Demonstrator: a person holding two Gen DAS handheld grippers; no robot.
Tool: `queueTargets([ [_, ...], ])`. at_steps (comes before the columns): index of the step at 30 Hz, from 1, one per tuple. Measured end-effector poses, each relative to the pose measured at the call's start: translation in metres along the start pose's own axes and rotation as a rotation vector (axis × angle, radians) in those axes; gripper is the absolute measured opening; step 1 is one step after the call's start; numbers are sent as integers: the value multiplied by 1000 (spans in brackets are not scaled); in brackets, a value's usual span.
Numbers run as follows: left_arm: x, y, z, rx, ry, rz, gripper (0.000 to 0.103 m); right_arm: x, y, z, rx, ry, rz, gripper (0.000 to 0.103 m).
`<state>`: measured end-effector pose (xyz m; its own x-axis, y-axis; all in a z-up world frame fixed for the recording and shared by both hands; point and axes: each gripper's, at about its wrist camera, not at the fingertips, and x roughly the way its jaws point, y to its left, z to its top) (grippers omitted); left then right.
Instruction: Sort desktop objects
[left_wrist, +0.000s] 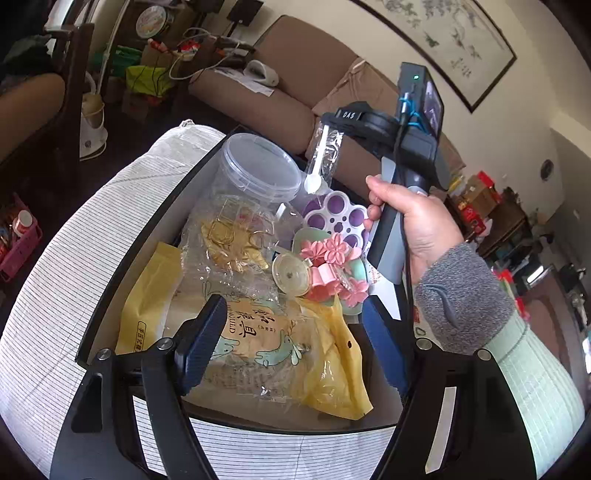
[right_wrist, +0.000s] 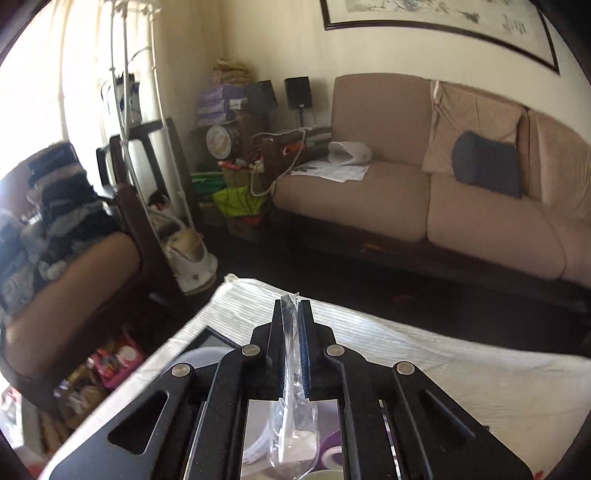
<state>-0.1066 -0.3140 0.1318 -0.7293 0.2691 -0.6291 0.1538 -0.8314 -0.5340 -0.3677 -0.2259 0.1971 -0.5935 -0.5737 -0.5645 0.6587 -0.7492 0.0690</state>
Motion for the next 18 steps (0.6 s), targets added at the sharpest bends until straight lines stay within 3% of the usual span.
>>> queueTargets([
  [6, 3, -6, -1, 20, 15, 4, 73, -7, 3, -27, -18, 65, 73, 5],
  [11, 1, -7, -2, 16, 13, -3, 73, -25, 5, -53, -29, 194, 133, 5],
  [14, 1, -6, -2, 8, 14, -7, 73, -44, 7, -55, -64, 188, 130, 5],
  [18, 1, -9, -4, 14, 17, -5, 73, -40, -1, -24, -14, 122, 83, 6],
])
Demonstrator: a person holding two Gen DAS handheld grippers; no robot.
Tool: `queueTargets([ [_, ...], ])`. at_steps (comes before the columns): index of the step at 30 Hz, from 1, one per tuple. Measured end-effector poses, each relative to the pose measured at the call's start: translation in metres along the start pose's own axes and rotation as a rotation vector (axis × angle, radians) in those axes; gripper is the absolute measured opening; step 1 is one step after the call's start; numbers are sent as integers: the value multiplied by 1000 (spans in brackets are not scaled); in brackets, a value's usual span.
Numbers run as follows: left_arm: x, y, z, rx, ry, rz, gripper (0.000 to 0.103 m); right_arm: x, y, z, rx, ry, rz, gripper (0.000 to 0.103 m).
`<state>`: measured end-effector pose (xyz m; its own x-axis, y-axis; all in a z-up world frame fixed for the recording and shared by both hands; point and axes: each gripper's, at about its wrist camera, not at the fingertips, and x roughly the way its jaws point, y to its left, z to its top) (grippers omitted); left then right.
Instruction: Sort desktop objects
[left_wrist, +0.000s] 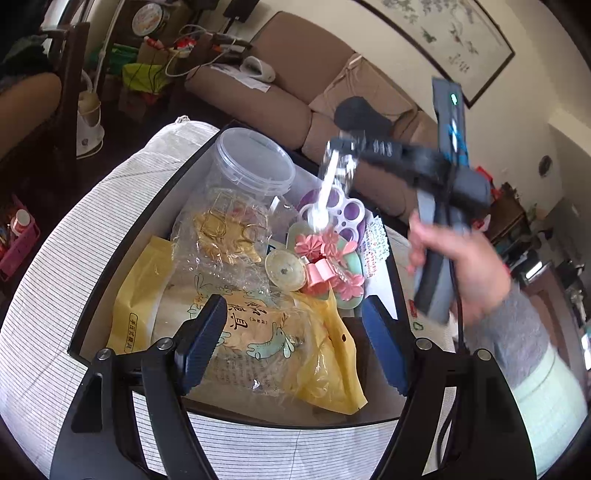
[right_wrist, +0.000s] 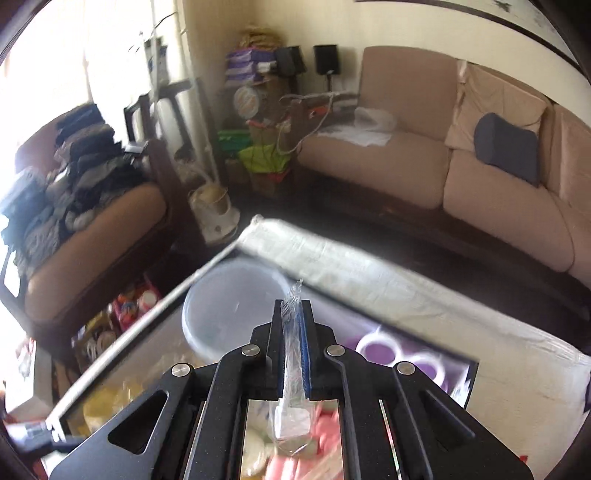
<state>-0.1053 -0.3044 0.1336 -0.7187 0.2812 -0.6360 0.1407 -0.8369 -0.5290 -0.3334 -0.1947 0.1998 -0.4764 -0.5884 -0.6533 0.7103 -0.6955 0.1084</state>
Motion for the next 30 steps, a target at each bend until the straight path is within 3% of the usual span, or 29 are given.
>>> queueTargets([
  [5, 1, -1, 0, 11, 2, 15, 73, 23, -14, 33, 149, -112, -78, 6],
  [11, 1, 5, 3, -3, 6, 4, 73, 59, -9, 11, 101, -4, -99, 6],
  [18, -5, 4, 2, -17, -6, -19, 73, 51, 0, -20, 27, 105, -68, 8],
  [23, -6, 4, 3, -20, -4, -25, 73, 32, 9, -34, -44, 103, -63, 8],
  [30, -6, 7, 4, -33, 1, -32, 73, 25, 17, -46, -163, 121, -137, 8],
])
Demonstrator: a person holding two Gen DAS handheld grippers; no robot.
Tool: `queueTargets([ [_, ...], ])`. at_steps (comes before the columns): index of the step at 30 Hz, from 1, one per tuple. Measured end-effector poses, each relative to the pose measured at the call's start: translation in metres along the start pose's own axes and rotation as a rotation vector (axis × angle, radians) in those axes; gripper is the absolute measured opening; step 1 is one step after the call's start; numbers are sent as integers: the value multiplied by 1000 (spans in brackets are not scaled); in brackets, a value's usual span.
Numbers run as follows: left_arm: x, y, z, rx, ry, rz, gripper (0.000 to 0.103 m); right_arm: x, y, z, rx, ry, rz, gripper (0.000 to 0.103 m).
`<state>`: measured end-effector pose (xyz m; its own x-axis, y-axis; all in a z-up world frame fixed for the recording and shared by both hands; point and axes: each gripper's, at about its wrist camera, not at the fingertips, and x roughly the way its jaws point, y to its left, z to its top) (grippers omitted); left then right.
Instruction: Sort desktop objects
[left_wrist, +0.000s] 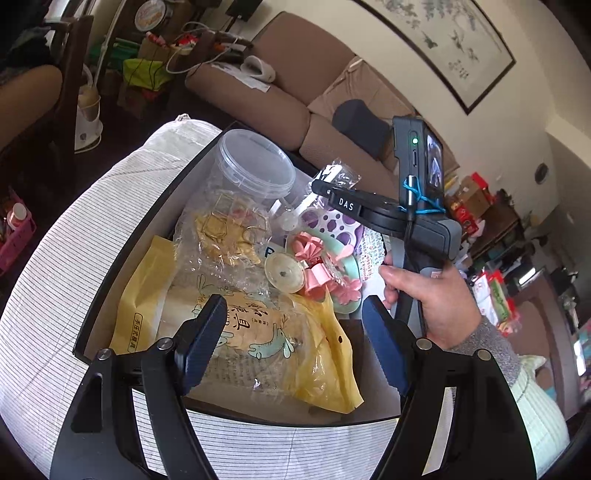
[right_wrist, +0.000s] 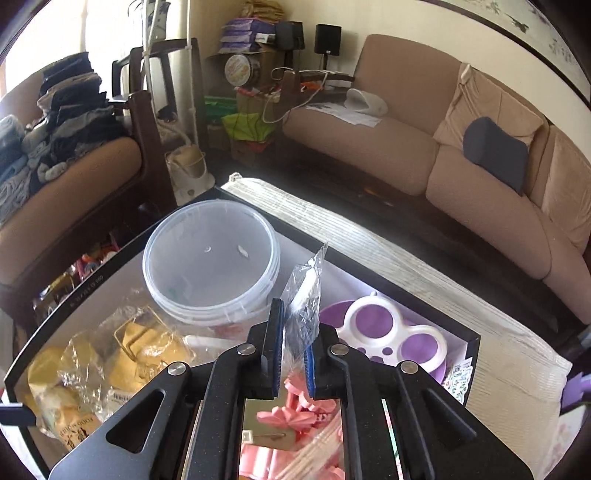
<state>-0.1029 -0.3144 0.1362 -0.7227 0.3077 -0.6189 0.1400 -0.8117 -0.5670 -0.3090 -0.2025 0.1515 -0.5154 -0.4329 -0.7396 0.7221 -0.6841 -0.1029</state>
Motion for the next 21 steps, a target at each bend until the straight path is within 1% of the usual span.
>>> queueTargets([
  [1, 0, 0, 0, -2, 0, 0, 73, 0, 2, -1, -20, 3, -13, 9],
  [4, 0, 1, 1, -10, -1, -7, 73, -2, 14, -3, -137, -5, -72, 9],
  [5, 0, 1, 1, -12, -1, -10, 73, -2, 16, -2, -155, -13, -74, 9],
  [11, 2, -4, -1, 12, 6, 1, 73, 14, 17, 18, -174, -104, -101, 9],
  [13, 3, -3, 0, 9, 2, 3, 73, 22, 13, 25, -148, -133, -97, 9],
  [15, 3, -1, 2, -2, -2, 1, 73, 27, 9, 28, -130, -143, -94, 9],
  [17, 4, 2, 2, -6, 1, 2, 73, 35, 5, 27, -132, -114, -83, 9],
  [20, 5, 2, 1, -5, 7, 5, 73, 49, 5, 14, -157, 3, -45, 8],
  [21, 5, 2, 1, -7, 6, 2, 73, 49, 5, 9, -157, 27, -31, 8],
])
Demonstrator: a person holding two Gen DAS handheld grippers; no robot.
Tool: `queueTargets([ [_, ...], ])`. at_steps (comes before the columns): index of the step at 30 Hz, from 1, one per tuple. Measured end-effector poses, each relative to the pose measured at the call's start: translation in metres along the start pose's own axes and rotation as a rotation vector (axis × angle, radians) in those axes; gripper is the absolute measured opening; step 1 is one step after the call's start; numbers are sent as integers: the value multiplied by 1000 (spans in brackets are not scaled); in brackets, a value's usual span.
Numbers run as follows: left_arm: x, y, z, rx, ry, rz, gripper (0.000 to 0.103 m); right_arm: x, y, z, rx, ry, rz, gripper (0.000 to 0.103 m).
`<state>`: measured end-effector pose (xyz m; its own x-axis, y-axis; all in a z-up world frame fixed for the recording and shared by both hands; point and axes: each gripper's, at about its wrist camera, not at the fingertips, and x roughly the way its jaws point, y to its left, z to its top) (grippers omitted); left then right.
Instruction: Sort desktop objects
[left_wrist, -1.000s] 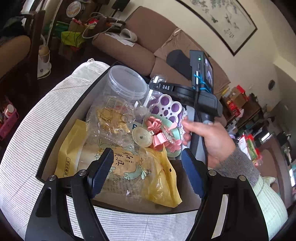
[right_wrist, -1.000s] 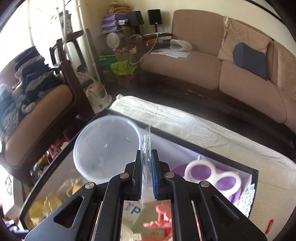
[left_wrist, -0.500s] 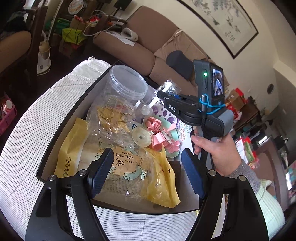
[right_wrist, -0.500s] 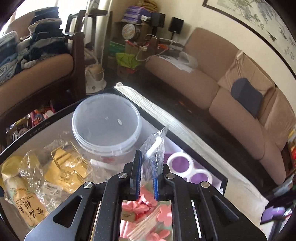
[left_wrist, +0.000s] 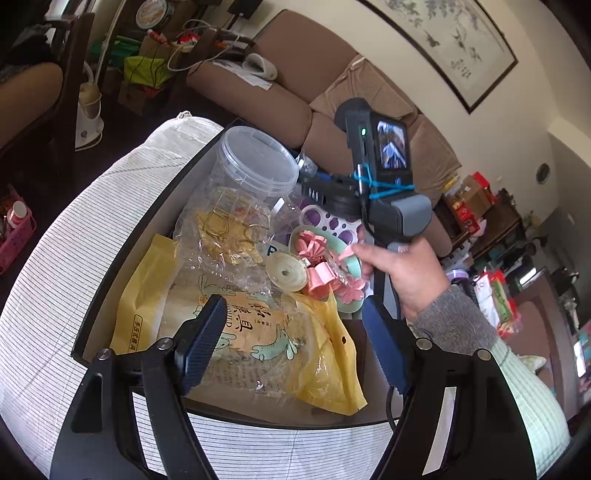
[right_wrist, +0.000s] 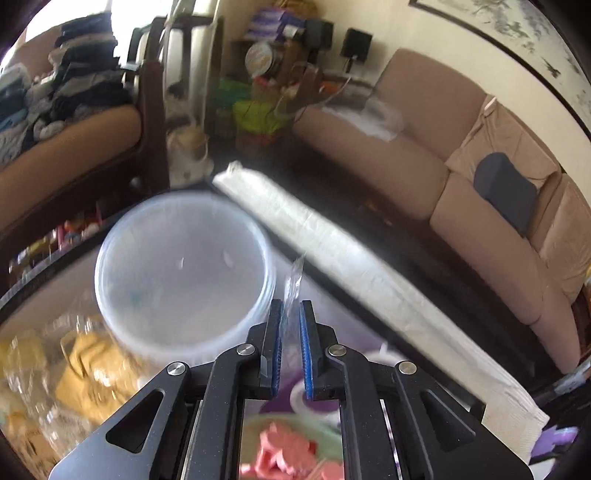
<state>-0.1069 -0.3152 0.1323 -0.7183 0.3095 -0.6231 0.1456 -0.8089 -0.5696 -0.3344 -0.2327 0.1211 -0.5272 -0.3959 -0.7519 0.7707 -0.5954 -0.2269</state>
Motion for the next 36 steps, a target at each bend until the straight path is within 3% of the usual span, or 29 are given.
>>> queueTargets([
  [3, -1, -2, -1, 0, -4, -5, 73, -11, -5, -7, 82, 52, 103, 11],
  [7, -2, -4, -2, 1, -2, -9, 73, -42, -8, -13, 110, 42, 161, 39],
  [9, -2, -3, -2, -2, -1, -13, 73, -59, -14, -14, 150, 21, 192, 42],
  [12, -2, -3, -2, -5, 0, -16, 73, -76, -27, -6, 229, -51, 212, 42],
  [16, 1, -6, -3, 8, 9, -7, 73, -66, -47, 21, 380, -107, 216, 42],
  [19, 1, -5, -3, 4, 6, -7, 73, -37, -53, 37, 457, -27, 204, 38],
  [21, 1, -3, -2, -5, 1, -11, 73, -24, -56, 41, 482, -1, 170, 25],
  [22, 1, -2, -1, -9, 0, -13, 73, -20, -58, 41, 504, -1, 165, 13],
  [23, 1, -1, -1, -11, 2, -16, 73, -17, -60, 40, 517, 3, 164, 11],
  [29, -2, 0, -1, -16, 4, -31, 73, -16, -48, 23, 446, 66, 128, 9],
  [36, -6, 2, 0, -27, 1, -42, 73, -30, -38, -7, 480, 138, 221, 9],
])
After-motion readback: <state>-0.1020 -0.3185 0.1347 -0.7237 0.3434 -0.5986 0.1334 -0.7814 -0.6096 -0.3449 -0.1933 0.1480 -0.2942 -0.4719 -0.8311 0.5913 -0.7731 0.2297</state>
